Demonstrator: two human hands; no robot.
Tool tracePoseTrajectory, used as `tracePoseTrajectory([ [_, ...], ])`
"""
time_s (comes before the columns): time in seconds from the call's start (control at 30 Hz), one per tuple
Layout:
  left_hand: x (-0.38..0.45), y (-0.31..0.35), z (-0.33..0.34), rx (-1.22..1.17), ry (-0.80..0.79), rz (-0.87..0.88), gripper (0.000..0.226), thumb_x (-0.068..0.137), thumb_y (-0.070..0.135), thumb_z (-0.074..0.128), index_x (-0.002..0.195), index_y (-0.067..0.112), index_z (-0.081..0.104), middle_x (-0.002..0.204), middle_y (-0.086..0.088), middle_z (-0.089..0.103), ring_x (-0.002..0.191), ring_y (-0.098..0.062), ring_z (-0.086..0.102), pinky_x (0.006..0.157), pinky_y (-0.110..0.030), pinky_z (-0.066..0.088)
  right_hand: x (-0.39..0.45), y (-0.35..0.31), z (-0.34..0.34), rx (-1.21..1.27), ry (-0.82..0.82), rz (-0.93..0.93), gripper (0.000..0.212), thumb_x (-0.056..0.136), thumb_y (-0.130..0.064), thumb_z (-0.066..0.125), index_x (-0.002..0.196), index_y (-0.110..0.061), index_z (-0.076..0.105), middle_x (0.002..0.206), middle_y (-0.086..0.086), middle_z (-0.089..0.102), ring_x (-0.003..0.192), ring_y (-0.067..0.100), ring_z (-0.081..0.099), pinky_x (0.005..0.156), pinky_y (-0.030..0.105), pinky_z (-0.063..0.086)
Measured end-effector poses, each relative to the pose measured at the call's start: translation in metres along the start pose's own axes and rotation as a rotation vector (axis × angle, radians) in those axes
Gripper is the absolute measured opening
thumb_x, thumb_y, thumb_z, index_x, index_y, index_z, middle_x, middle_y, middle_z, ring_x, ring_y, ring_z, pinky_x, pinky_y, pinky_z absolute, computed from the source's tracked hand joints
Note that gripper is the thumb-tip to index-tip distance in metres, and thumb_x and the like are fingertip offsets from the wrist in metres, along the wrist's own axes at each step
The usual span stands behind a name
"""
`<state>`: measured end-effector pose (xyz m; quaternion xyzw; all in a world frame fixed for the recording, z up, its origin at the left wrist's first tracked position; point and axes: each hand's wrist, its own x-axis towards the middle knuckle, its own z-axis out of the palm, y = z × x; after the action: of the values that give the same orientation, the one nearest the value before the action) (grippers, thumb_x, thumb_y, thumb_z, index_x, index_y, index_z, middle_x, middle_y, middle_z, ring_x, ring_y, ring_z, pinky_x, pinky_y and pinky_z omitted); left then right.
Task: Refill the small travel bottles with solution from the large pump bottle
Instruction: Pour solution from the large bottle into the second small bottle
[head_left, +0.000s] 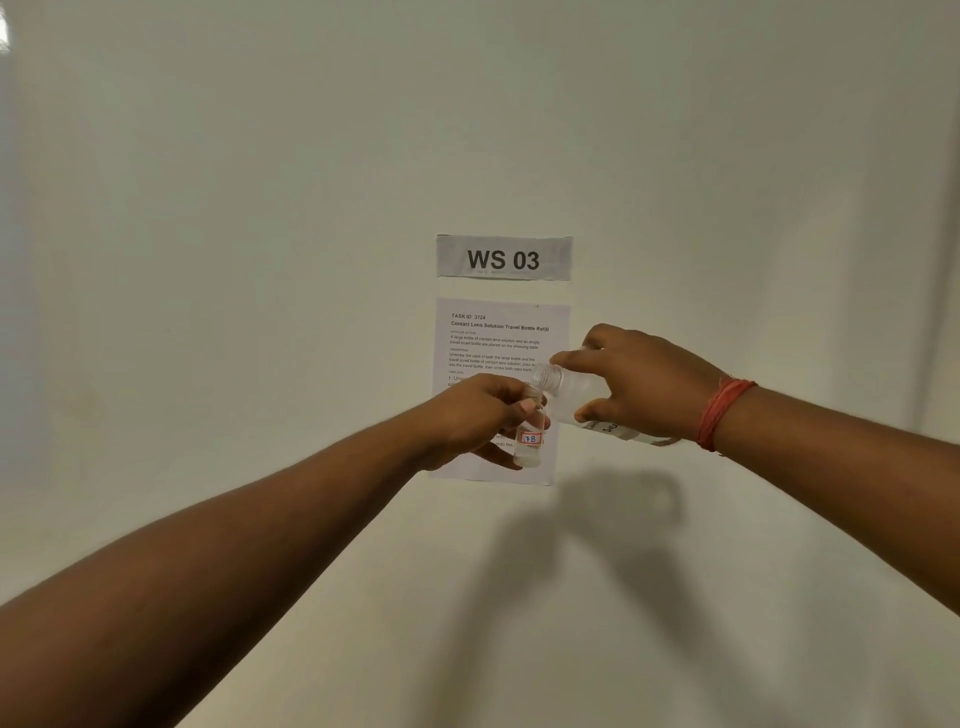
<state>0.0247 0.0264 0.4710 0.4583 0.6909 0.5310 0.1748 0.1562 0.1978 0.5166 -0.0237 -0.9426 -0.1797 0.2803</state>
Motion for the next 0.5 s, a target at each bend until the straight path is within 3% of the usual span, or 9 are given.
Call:
tracePoseTrajectory([
  [0.5,0.002,0.0009,0.0013,0.02,0.006,0.004,0.021,0.106,0.016,0.051,0.119,0.008,0.066,0.117,-0.011,0.072,0.11,-0.03,0.07,0.084,-0.047,0.064,-0.0018,0.0024,-0.0066,-0.081,-0.016,-0.033,0.068,0.085,-0.043,0.071,0.146,-0.034,0.041,0.13,0.002,0.049,0.108,0.022,0.053,0.078,0.029,0.044],
])
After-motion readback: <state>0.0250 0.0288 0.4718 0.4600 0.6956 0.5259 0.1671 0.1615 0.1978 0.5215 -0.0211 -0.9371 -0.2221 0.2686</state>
